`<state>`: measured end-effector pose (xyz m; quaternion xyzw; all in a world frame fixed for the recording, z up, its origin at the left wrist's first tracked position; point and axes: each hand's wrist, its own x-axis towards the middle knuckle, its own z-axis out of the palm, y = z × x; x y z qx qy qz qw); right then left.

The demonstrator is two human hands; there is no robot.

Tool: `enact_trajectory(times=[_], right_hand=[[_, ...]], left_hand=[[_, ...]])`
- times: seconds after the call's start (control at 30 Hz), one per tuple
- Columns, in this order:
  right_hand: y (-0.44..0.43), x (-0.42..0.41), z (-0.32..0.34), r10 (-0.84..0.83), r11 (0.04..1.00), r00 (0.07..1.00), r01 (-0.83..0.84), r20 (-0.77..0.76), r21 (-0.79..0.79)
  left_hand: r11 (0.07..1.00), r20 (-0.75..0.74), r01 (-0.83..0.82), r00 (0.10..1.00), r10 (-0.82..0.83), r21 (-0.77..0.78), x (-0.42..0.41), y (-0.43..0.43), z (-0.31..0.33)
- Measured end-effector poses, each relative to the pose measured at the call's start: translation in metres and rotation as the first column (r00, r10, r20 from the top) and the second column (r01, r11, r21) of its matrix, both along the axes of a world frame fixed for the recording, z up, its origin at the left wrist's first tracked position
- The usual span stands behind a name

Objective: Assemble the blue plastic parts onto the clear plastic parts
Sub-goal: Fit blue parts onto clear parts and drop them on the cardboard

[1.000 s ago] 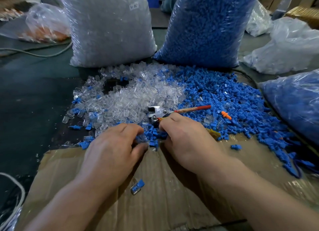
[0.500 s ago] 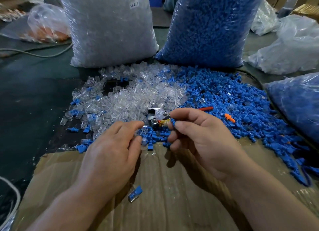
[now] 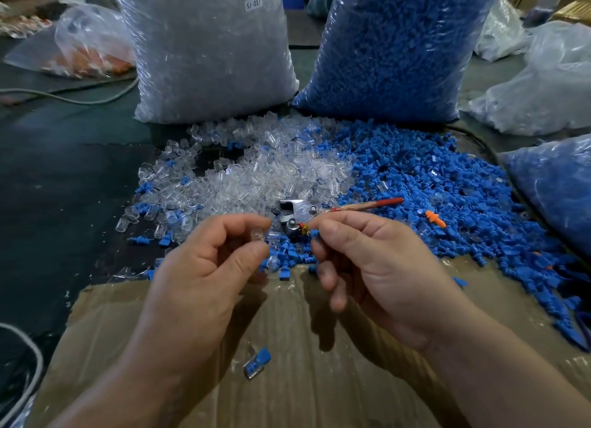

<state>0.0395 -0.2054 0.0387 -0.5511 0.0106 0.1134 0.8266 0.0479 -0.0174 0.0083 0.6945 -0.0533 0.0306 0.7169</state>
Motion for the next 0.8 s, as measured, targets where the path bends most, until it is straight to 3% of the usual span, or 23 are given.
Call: enact_trajectory(times=[0.17,0.27,0.37,0.47,0.53,0.6,0.67,0.8], right_hand=[[0.007,-0.002,-0.004,0.027,0.990,0.997,-0.017,0.066,-0.143],[0.010,-0.002,-0.005,0.009,0.991,0.998,0.000,0.065,-0.137],[0.012,-0.002,-0.006,-0.006,0.991,0.997,0.016,0.077,-0.131],[0.014,-0.003,-0.010,0.007,0.968,0.993,0.022,0.116,-0.249],[0.016,-0.004,-0.013,0.002,0.883,0.961,0.128,0.278,-0.451],[0.015,-0.004,-0.016,0.108,0.642,0.839,0.351,0.533,-0.682],[0.017,-0.002,-0.016,0.234,0.495,0.743,0.464,0.627,-0.735],[0.019,-0.003,-0.016,0.272,0.477,0.669,0.531,0.692,-0.701]], left_hand=[[0.993,-0.053,0.074,0.995,-0.079,-0.088,0.000,0.002,0.005],[0.985,-0.097,0.100,0.989,-0.114,-0.144,0.000,0.001,0.007],[0.985,-0.123,0.021,0.991,-0.043,-0.170,0.001,-0.002,0.008],[0.994,-0.100,-0.031,0.995,0.020,-0.104,0.001,-0.004,0.008],[0.999,-0.053,-0.024,0.998,0.023,-0.035,0.000,-0.005,0.009],[1.000,-0.041,0.002,0.999,-0.002,0.002,-0.002,-0.007,0.009],[0.999,-0.063,0.034,0.997,-0.035,-0.026,-0.002,-0.008,0.010],[0.999,-0.075,-0.007,0.997,0.003,-0.053,0.001,-0.008,0.012]])
